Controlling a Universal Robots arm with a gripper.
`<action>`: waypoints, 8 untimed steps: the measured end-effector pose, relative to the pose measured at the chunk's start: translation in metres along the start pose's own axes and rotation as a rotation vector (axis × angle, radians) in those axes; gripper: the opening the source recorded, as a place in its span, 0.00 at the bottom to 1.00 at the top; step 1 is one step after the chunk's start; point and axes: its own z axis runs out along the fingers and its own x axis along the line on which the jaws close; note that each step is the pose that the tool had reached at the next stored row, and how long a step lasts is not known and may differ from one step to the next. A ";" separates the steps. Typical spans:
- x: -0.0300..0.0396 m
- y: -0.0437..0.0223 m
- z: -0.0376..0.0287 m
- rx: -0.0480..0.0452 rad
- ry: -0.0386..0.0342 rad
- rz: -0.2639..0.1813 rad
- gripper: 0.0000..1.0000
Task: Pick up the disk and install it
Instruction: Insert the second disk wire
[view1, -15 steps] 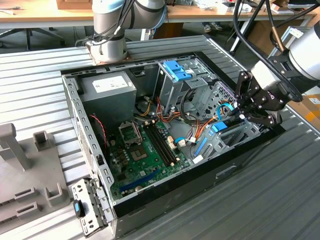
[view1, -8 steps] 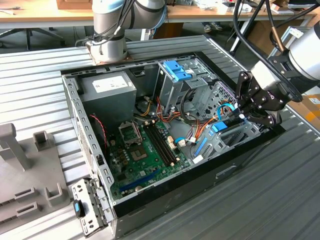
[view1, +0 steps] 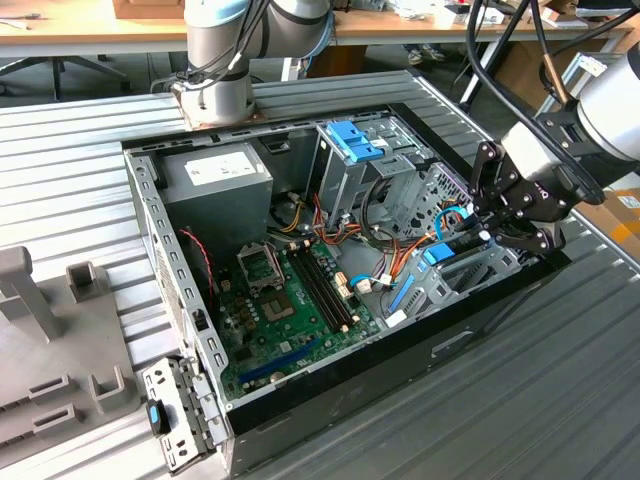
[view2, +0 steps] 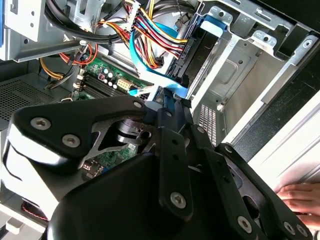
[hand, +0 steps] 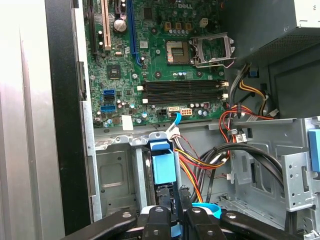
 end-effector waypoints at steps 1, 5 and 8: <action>0.0000 0.0000 0.0001 0.0000 0.0000 0.000 0.21; 0.0000 0.0000 0.0002 0.0000 0.0000 0.000 0.21; 0.0000 0.0000 0.0002 0.0000 -0.0001 0.000 0.21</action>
